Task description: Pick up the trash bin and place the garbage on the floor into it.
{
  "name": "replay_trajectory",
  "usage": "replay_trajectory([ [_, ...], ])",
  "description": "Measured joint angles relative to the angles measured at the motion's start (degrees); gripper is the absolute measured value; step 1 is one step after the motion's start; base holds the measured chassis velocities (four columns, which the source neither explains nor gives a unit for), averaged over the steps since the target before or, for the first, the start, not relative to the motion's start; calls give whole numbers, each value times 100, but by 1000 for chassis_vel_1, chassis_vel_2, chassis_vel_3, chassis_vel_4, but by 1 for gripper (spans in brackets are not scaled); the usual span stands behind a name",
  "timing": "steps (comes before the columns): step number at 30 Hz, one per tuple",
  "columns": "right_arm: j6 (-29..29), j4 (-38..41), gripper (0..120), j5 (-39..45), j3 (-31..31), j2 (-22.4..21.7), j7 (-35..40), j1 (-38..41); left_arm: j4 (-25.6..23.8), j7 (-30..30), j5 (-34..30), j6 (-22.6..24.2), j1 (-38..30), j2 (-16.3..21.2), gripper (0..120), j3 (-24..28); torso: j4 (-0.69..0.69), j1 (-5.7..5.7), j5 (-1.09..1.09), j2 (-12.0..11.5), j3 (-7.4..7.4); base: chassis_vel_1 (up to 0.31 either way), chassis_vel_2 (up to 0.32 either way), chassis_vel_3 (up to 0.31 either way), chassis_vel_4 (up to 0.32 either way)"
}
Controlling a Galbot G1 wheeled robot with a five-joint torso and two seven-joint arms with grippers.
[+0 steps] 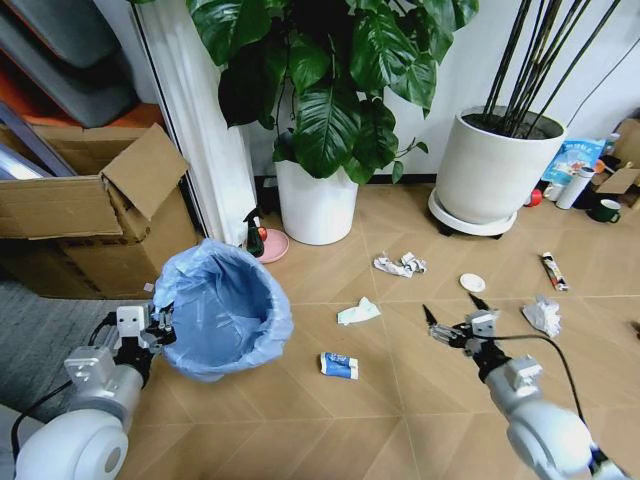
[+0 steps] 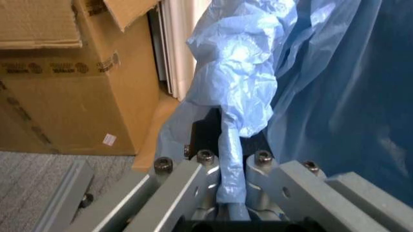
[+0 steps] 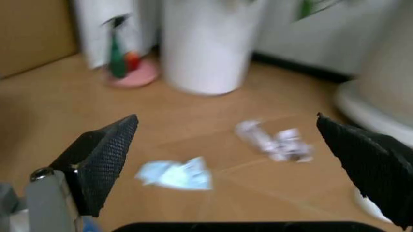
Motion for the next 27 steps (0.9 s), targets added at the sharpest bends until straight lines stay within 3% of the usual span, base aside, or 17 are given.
replay_trajectory([
  [4,38,-529,100,206,-967,-304,-387,829,9,4,0,-3,14,16,0,-45,-1,0,1,0,0,0,0,0,0],
  [5,26,-817,100,352,-1599,-382,-569,1397,23,5,1,-3,13,26,0,-61,1,0,-1,0,0,0,0,0,0],
  [6,26,-817,100,352,-1599,-382,-569,1397,23,5,1,-3,13,26,0,-61,1,0,-1,0,0,0,0,0,0],
  [8,-119,-1381,100,600,-2718,-341,-808,2273,56,5,1,-4,-13,49,0,-98,1,0,0,0,0,0,0,0,0],
  [10,-161,-1867,100,646,-3341,-190,-1036,2785,82,5,1,-5,-39,59,0,-115,-1,0,1,0,0,0,0,0,0],
  [18,27,-3442,100,515,-4542,425,-2070,4131,144,5,-19,-12,-89,61,0,-136,1,0,-1,0,0,0,0,0,0],
  [27,227,-4644,100,335,-4929,960,-2448,4434,248,1,-62,-4,-186,29,0,-116,-2,0,-1,0,-1,0,0,0,0],
])
